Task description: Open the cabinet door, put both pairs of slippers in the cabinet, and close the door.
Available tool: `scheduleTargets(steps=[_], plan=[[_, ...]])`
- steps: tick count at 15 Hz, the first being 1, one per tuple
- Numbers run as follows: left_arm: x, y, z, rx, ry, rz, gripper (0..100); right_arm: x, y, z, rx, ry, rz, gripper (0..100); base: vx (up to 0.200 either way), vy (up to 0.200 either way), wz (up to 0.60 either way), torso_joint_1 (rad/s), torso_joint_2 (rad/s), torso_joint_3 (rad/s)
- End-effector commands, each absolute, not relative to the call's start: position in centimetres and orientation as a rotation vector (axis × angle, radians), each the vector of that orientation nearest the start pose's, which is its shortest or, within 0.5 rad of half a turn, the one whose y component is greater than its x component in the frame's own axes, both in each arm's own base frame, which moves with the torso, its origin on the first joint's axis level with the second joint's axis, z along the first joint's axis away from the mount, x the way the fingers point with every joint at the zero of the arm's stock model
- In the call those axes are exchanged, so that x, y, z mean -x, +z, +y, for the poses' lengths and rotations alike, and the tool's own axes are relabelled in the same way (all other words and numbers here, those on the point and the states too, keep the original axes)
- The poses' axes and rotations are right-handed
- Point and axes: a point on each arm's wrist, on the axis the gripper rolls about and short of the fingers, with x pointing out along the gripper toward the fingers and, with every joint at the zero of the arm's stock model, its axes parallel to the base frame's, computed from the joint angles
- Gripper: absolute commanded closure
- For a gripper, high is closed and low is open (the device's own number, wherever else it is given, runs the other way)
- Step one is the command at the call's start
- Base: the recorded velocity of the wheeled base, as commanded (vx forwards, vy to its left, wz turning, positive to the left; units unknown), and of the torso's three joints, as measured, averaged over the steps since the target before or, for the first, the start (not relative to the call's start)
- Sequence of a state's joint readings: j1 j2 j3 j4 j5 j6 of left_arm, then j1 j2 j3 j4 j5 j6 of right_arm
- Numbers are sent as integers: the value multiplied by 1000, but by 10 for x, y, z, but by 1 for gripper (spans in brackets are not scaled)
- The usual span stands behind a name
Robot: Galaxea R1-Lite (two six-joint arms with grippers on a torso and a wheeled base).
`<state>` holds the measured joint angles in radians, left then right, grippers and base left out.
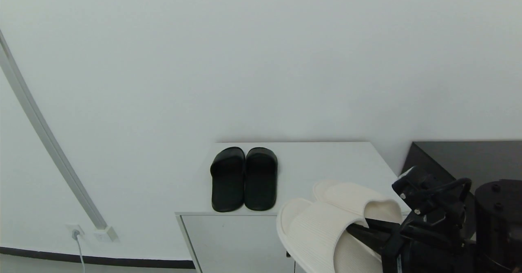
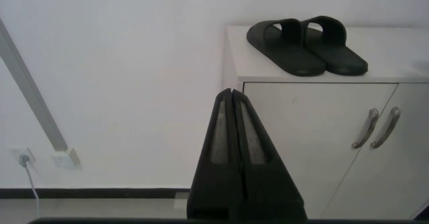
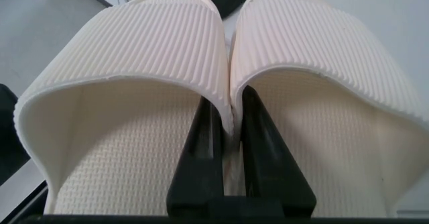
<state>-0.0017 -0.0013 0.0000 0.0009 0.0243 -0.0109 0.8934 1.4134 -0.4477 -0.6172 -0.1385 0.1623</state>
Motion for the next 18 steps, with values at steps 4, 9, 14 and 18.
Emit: scheduleTargets(steps=[4,9,14,18], plan=[[23,75,1,11,23,0,100,-133,157,160,29,728,381,100,-200,0,0,-6,-4,4],[23,75,1,12,23,0,100,-132,154,160,37,734,394,100,-40,0,0,1,1,0],[23,75,1,11,25,0,100,-131,155,160,42,734,387,100,0,0,0,0,0,0],[23,75,1,11,25,0,100,-128,156,157,64,743,370,100,0,0,0,0,0,0]])
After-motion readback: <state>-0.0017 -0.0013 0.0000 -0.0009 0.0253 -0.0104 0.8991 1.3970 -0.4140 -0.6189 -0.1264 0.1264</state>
